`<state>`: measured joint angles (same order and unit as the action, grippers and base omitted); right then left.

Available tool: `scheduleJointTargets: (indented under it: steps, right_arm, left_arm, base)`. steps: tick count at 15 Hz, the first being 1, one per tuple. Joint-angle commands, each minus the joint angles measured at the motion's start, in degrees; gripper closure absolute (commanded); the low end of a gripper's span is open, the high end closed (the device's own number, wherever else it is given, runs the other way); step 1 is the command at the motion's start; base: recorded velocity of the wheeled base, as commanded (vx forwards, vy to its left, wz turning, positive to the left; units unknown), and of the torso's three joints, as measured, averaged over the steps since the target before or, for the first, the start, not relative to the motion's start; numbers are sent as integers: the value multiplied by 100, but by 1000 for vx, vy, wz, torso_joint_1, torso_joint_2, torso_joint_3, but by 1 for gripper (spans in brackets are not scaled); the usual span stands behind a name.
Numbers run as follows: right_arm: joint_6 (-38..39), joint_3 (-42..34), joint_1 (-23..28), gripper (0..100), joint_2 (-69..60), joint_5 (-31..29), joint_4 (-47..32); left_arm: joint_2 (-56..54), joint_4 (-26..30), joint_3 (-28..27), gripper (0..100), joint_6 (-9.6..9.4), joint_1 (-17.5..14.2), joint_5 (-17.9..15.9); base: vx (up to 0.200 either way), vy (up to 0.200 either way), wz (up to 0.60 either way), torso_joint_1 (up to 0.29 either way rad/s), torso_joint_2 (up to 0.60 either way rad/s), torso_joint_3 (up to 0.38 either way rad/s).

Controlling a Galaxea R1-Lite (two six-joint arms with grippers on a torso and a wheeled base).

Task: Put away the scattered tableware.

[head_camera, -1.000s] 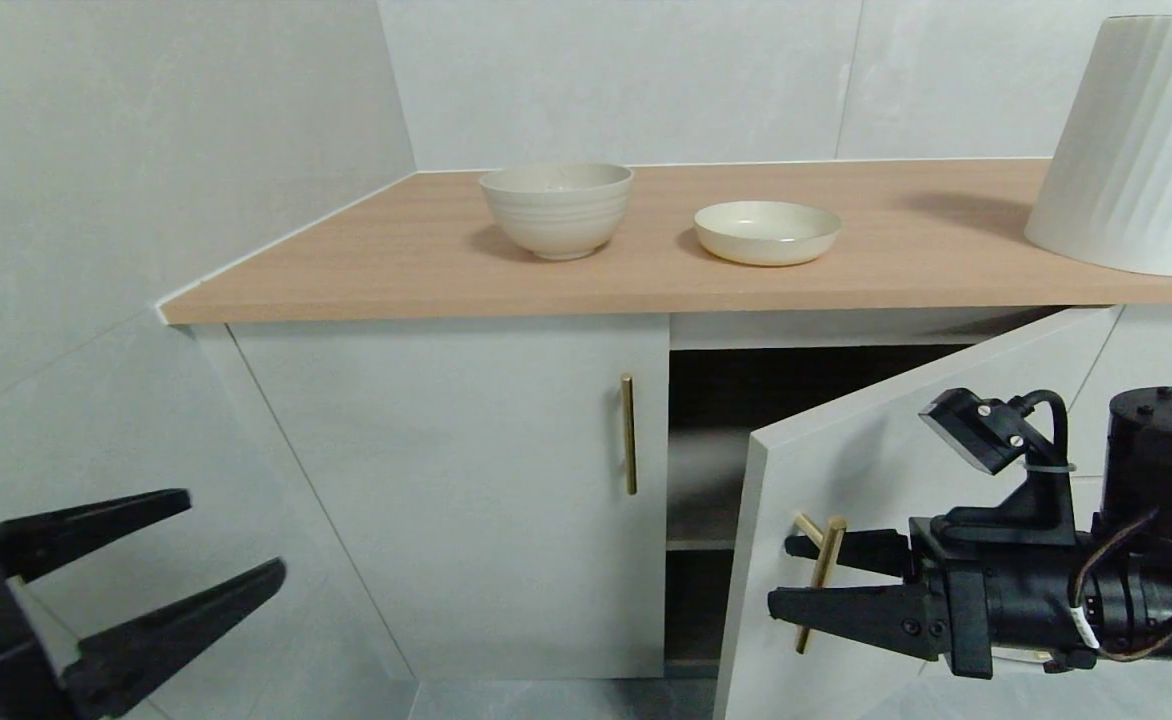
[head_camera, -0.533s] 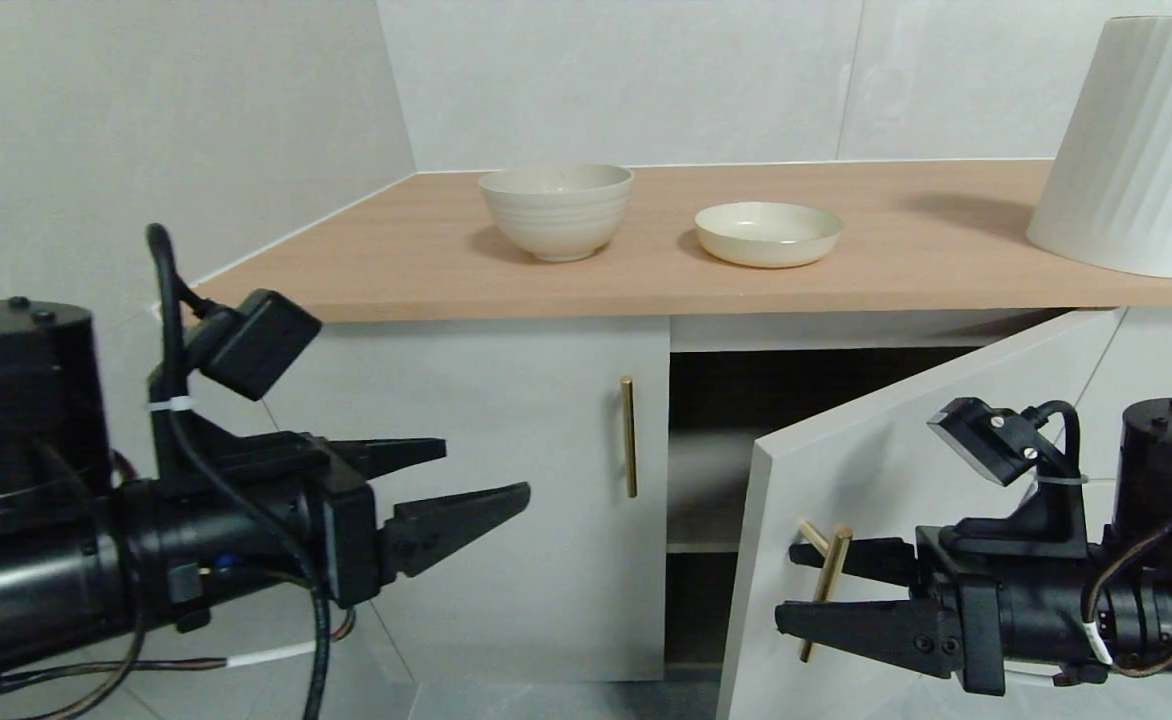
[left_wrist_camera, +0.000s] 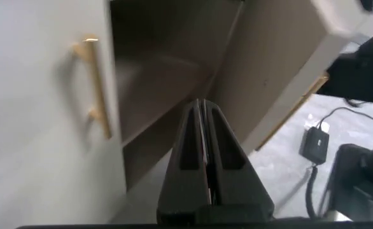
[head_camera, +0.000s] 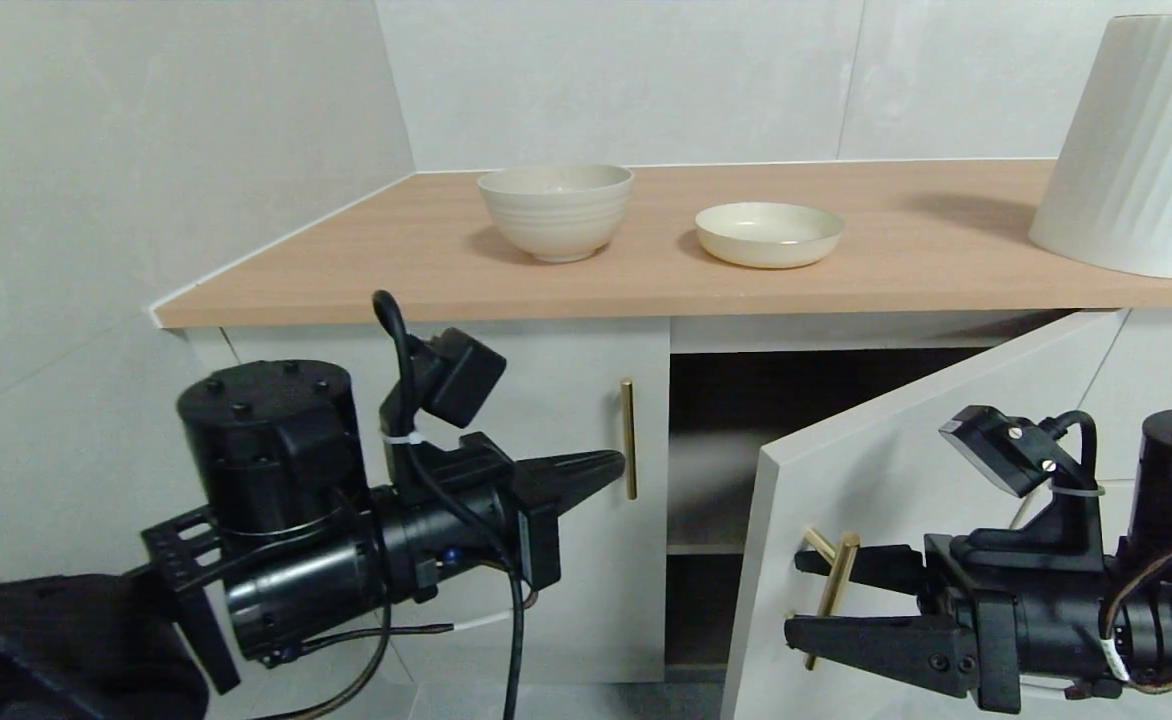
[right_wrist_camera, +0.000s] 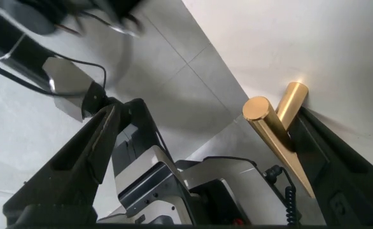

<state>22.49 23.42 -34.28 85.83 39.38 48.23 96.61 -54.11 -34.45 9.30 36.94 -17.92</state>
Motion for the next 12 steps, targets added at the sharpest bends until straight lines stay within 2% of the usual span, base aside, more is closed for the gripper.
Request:
scheduleJointTargets:
  steps: [1,4,9,10,12]
  right_arm:
    - [-8,-39,0,0,-120,-18,99]
    - [-8,-39,18,0,-76,-18,99]
    - [-8,-74,27,0,-49,-18,99]
    - [-17,-83,27,0,-40,-18,108]
    - [-17,-83,62,0,-40,-18,108]
  left_arm:
    - [1202,-838,-150,100,-25,288,-1]
    - [1589,-838,-633,100,10,569,-1]
    - [1809,-776,-1099,100,45,727,8]
    - [1817,-785,-1125,100,335,789,8]
    - [1782,-794,-1143,100,406,859,17]
  base:
    - [0,0,0,0,0,0]
    - [0,0,0,0,0,0]
    - [0,0,0,0,0,0]
    - [0,0,0,0,0,0]
    - [0,0,0,0,0,0]
